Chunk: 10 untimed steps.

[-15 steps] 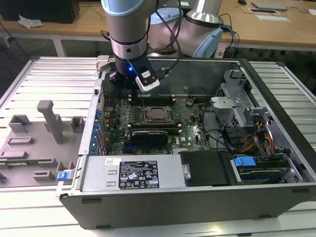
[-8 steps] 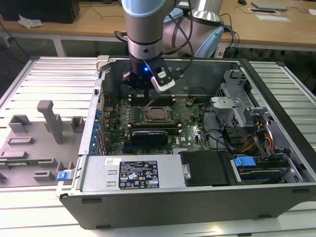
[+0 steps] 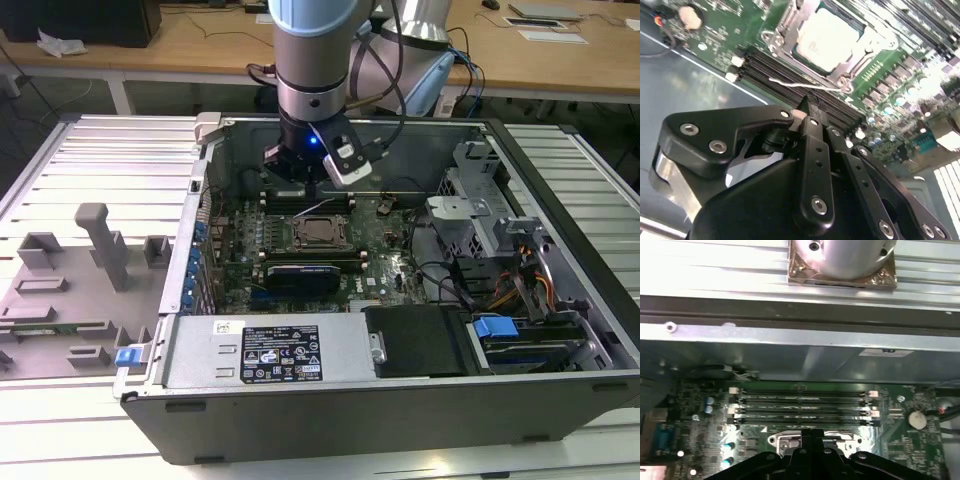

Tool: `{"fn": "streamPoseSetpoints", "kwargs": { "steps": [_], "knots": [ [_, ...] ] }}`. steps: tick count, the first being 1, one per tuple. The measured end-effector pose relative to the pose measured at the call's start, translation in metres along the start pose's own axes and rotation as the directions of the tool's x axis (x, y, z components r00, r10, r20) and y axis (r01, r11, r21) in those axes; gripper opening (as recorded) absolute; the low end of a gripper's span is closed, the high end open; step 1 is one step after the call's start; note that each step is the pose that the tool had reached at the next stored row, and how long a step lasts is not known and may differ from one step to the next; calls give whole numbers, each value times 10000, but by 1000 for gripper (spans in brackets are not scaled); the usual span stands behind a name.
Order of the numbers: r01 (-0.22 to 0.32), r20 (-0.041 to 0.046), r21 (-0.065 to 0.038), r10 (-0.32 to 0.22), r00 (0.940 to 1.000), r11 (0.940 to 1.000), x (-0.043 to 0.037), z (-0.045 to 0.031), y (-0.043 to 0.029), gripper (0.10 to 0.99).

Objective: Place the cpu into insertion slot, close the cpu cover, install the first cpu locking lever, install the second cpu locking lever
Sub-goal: 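Install the first cpu locking lever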

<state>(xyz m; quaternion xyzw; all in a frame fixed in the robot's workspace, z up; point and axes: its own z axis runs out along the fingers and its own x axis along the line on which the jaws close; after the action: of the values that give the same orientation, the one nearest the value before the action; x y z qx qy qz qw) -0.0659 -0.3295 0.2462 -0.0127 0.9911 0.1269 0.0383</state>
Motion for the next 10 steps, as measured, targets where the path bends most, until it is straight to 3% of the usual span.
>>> {"fn": "streamPoseSetpoints", "kwargs": {
  "steps": [1, 3, 10],
  "knots": [
    [44, 180, 77, -46, 9998, 10000, 2, 2, 0, 106],
    [35, 201, 194, -39, 9998, 9998, 4, 26, 4, 106],
    [-173, 256, 292, 166, 9995, 9994, 8, 82, 17, 106]
  ]
}}
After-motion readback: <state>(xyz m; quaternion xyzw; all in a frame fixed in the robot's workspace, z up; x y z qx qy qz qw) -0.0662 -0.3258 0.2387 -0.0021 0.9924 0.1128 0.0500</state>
